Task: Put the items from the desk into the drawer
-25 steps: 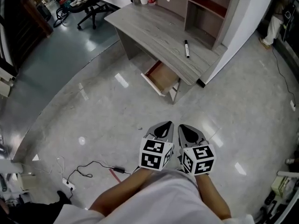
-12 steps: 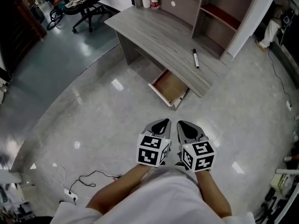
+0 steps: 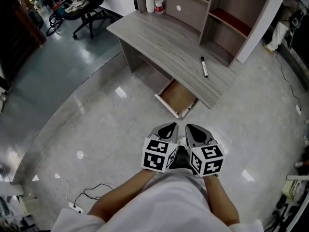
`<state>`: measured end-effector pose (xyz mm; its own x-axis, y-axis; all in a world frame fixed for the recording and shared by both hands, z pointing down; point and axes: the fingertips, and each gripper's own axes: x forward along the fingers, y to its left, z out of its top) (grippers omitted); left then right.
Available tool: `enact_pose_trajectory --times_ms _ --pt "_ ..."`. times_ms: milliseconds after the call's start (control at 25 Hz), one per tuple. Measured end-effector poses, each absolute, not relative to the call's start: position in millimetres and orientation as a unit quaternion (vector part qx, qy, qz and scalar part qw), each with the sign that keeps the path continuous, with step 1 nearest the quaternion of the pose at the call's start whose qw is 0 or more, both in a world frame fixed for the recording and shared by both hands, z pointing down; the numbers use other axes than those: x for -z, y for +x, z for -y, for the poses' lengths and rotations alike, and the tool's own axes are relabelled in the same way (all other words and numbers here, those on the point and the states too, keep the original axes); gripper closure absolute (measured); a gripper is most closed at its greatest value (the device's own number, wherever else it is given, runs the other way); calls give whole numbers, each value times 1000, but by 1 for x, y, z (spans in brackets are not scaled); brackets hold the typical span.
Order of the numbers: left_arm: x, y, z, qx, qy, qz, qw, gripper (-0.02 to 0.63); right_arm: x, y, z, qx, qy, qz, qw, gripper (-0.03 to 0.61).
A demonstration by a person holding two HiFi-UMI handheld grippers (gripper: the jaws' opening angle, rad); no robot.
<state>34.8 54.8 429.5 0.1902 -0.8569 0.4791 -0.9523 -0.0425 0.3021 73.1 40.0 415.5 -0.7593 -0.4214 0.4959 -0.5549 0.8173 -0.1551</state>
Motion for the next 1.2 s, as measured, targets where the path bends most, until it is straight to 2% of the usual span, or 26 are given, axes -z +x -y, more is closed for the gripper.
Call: enact_pose_trajectory --times_ms 440,1200 --pt "-438 17 16 -102 722 622 284 611 -426 56 32 -157 273 923 222 575" --pt "-466 21 198 -137 726 600 309 611 -461 55 238 -163 314 898 263 574"
